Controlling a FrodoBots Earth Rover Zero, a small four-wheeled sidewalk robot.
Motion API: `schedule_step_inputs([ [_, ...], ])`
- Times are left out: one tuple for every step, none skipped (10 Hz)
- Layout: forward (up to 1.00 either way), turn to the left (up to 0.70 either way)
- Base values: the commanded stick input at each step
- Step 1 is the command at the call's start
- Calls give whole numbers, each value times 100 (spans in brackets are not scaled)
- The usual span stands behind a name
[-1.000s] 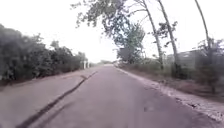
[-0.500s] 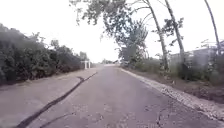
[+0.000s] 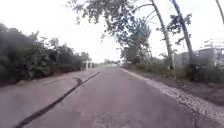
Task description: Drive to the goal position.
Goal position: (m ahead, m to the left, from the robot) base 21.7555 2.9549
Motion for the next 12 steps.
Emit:
schedule_step_inputs([
  [100,0],
  [100,0],
  [100,0],
  [100,0],
  [100,0],
  [100,0],
  [100,0],
  [100,0],
  [100,0],
  [100,0],
  [100,0],
  [100,0],
])
